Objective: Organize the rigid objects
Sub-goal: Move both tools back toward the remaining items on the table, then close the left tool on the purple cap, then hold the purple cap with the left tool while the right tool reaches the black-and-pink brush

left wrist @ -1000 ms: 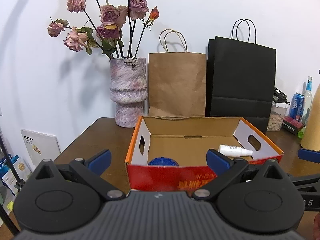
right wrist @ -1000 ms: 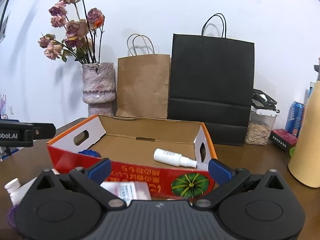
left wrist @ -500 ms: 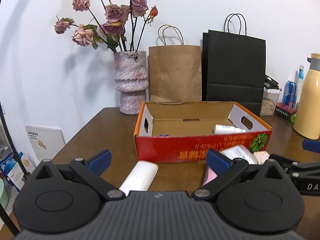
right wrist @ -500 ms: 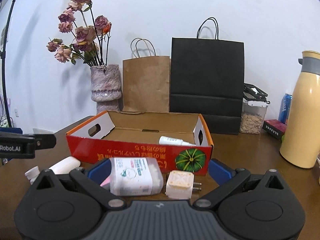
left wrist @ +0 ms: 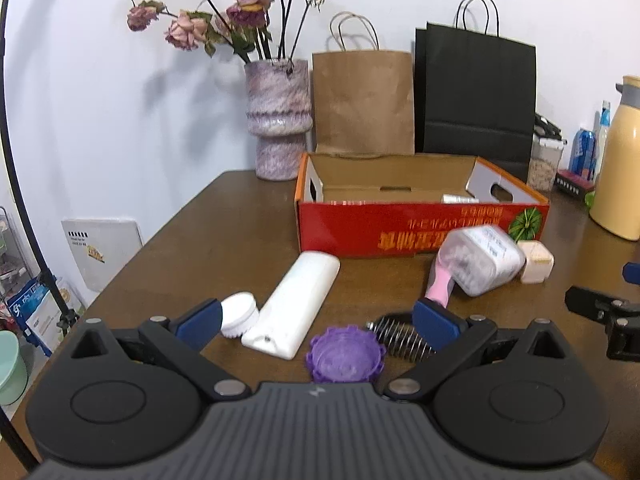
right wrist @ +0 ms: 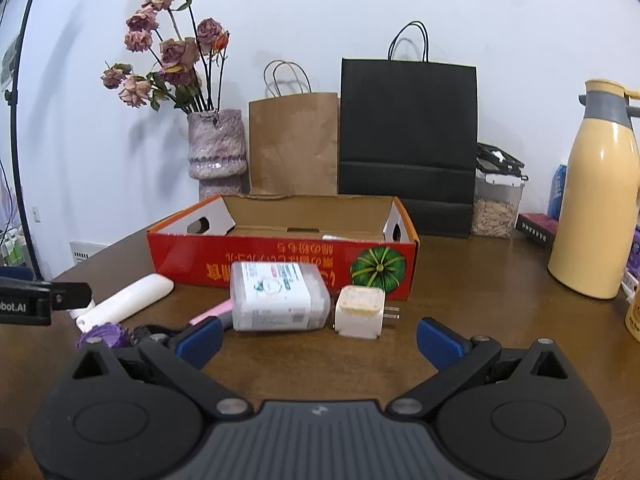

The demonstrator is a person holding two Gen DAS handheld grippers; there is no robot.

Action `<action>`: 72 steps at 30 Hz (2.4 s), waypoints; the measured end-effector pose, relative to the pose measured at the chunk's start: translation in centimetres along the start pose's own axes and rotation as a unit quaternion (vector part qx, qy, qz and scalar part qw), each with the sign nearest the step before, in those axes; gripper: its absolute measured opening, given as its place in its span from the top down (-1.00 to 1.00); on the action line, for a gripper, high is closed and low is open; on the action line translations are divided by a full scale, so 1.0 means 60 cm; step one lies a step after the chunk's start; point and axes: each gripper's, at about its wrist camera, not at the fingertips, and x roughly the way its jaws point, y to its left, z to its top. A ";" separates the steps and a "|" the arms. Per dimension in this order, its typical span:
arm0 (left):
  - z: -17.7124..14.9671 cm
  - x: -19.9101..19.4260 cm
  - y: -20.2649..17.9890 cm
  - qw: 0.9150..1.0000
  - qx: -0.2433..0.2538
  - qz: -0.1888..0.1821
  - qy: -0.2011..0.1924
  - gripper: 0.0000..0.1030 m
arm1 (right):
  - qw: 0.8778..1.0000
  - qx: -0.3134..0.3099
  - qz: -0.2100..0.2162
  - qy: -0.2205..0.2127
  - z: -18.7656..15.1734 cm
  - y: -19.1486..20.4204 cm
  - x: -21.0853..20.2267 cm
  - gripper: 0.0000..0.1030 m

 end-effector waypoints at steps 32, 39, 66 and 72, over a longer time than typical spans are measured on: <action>-0.033 0.083 -0.019 0.996 0.019 -0.010 0.083 -0.06 | 1.000 -0.009 -0.010 0.020 -0.020 0.013 0.022 -1.00; -0.031 0.074 -0.015 0.998 0.013 -0.008 0.068 -0.05 | 1.000 -0.015 -0.008 0.022 -0.022 0.019 0.025 -1.00; -0.033 0.040 0.043 1.000 0.004 0.013 0.025 -0.05 | 0.996 -0.069 0.054 0.033 -0.013 0.120 0.057 -0.98; -0.035 0.037 0.065 1.000 0.001 0.014 0.025 -0.05 | 0.992 -0.095 0.077 0.039 -0.009 0.155 0.069 -0.84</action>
